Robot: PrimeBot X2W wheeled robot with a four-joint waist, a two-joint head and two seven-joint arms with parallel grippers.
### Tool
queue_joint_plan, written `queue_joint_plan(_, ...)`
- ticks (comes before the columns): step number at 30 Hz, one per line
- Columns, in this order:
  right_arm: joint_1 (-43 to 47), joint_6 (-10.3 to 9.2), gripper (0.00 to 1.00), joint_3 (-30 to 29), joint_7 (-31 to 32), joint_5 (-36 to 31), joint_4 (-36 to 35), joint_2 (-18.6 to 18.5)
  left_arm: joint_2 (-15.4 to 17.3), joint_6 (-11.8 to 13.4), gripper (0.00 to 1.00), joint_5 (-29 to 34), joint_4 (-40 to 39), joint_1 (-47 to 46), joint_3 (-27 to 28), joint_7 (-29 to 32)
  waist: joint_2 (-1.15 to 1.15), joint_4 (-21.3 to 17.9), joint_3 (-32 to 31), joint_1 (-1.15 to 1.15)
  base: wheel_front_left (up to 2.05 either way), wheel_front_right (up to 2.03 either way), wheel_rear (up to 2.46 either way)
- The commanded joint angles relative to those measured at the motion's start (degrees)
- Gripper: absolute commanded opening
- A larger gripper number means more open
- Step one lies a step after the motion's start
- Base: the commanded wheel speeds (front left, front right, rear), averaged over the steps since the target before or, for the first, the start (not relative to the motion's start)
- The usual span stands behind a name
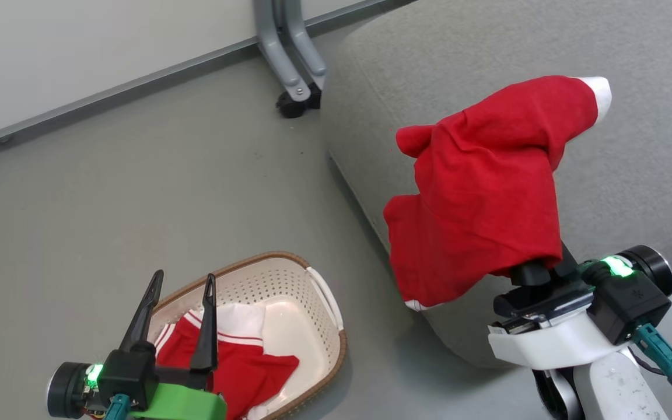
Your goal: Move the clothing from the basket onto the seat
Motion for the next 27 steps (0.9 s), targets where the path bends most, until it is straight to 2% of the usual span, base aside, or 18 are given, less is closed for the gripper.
queue_joint_plan(1,0.6,-0.02,0.0,-0.42,-0.2,0.18,-0.32,0.38,0.16,-0.4,1.0,0.45,0.05,-1.01,0.3,-0.01,0.0,-5.93,1.74,0.0,0.0,0.0,0.0)
queue_joint_plan(6,1.67,-0.02,0.0,-1.49,-0.2,0.85,-0.54,0.85,0.31,-1.09,1.0,1.71,0.09,-1.41,0.17,-0.01,0.0,-9.78,2.41,0.0,0.0,0.0,0.0)
queue_joint_plan(9,2.88,-0.02,0.0,-3.35,-0.2,0.91,-1.15,1.08,0.86,-1.53,1.0,2.31,0.55,-2.02,-1.1,0.0,0.0,-10.38,2.98,0.0,0.0,0.0,0.0)
queue_joint_plan(18,4.5,-0.02,0.0,-6.29,-0.2,3.16,-2.74,1.2,1.77,-2.1,1.0,2.14,1.11,-2.4,-2.93,-0.01,0.0,-10.82,3.8,0.0,0.0,0.0,0.0)
queue_joint_plan(27,-0.63,-0.02,0.0,-8.41,-0.2,0.76,-1.44,1.2,2.59,-1.97,1.0,3.34,-0.61,-1.58,-4.02,0.0,0.0,-9.84,6.22,0.0,0.0,0.0,0.0)
